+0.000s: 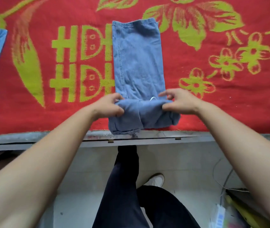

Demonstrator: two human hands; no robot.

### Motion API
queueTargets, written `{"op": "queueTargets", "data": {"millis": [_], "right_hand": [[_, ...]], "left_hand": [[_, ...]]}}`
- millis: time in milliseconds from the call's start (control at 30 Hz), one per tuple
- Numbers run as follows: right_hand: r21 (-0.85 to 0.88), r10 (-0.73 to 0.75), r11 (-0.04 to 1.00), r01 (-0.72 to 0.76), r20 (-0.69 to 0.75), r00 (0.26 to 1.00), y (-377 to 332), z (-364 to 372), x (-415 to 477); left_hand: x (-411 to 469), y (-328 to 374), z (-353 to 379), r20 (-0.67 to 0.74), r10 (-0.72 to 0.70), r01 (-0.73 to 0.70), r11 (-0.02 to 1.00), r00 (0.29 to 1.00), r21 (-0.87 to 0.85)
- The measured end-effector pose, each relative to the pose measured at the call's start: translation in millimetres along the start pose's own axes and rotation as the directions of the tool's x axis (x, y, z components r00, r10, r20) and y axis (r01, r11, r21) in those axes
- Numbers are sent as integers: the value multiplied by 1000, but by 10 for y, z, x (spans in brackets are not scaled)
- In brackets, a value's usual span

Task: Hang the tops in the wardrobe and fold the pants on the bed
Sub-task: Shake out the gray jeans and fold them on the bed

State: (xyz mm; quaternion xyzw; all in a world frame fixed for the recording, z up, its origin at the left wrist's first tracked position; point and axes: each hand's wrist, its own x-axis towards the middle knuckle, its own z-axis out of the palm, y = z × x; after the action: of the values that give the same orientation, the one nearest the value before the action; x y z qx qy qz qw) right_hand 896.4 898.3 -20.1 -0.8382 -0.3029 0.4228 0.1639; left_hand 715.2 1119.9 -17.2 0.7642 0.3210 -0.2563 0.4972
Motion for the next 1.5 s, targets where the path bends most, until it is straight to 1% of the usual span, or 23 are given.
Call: {"op": "queueTargets", "data": {"millis": [67, 133, 200, 267, 300, 367, 400, 467, 500, 533, 567, 600, 667, 767, 900, 967, 1033, 1100, 1133, 1200, 1267, 1367, 1500], "right_hand": [[134, 41, 991, -25, -117, 992, -41, -190, 329], [195, 94, 980, -46, -242, 966, -76, -302, 667], [224, 150, 972, -71, -362, 920, -85, -340, 989], [224, 200, 969, -108, -445, 873, -73, -292, 1261], [211, 211, 970, -124, -465, 860, -72, -235, 1356], [126, 181, 983, -135, -518, 836, -75, -65, 1427], [27, 124, 991, -131, -561, 819, -75, 41, 1408], [-219, -61, 972, -85, -586, 808, -60, 261, 1325], [-318, -140, 947, -50, -548, 825, -34, 365, 1285], [-390, -175, 920, -31, -482, 858, 3, 467, 1257], [-431, -158, 902, -36, -407, 900, 49, 562, 1258], [-446, -107, 893, -61, -340, 934, 99, 644, 1292], [-442, -2, 890, -113, -251, 968, 203, 748, 1427], [-440, 61, 888, -131, -170, 984, 330, 787, 1654], [-456, 96, 878, -149, -137, 986, 362, 791, 1698], [-453, 54, 881, -137, -191, 980, 298, 785, 1641], [-415, -7, 902, -122, -297, 955, 214, 770, 1574], [-396, -98, 914, -88, -426, 899, 188, 791, 1468], [-411, -165, 910, -45, -462, 872, 208, 829, 1391], [-458, -320, 883, 107, -418, 850, 320, 955, 1222], [-443, -368, 871, 211, -305, 879, 459, 1072, 1140], [-421, -321, 883, 209, -216, 922, 616, 1174, 1214], [-473, -305, 858, 203, -151, 940, 639, 1163, 1262]], "left_hand": [[299, 21, -233, -122, -55, 33, 983, 991, -181], [627, 35, -374, -233, -114, 28, 940, 966, -341], [965, 24, -439, -394, -183, -1, 905, 901, -424], [1220, 2, -427, -578, -214, 17, 945, 787, -328], [1286, 2, -384, -648, -171, 16, 971, 742, -238], [1313, 1, -215, -712, 6, -31, 999, 702, -22], [1299, -17, -106, -699, 129, -54, 990, 703, 128], [1263, -85, 109, -570, 329, -68, 900, 753, 430], [1270, -137, 182, -487, 361, -58, 844, 795, 533], [1297, -192, 228, -419, 342, -31, 804, 841, 593], [1350, -258, 252, -368, 291, 2, 782, 883, 623], [1420, -320, 271, -327, 242, 26, 769, 913, 639], [1585, -410, 324, -268, 183, 39, 755, 946, 654], [1810, -461, 385, -234, 148, 47, 745, 961, 666], [1877, -459, 354, -170, 103, 40, 736, 980, 676], [1842, -429, 322, -154, 93, 36, 737, 984, 675], [1805, -411, 287, -160, 101, 34, 738, 982, 674], [1780, -430, 271, -186, 130, 31, 735, 974, 677], [1762, -445, 281, -209, 156, 27, 738, 965, 675], [1724, -490, 342, -276, 215, 20, 755, 937, 655], [1757, -531, 419, -326, 256, 16, 764, 910, 645], [1857, -602, 478, -339, 280, 13, 754, 898, 657], [1828, -563, 460, -308, 254, 22, 739, 917, 674]]}}
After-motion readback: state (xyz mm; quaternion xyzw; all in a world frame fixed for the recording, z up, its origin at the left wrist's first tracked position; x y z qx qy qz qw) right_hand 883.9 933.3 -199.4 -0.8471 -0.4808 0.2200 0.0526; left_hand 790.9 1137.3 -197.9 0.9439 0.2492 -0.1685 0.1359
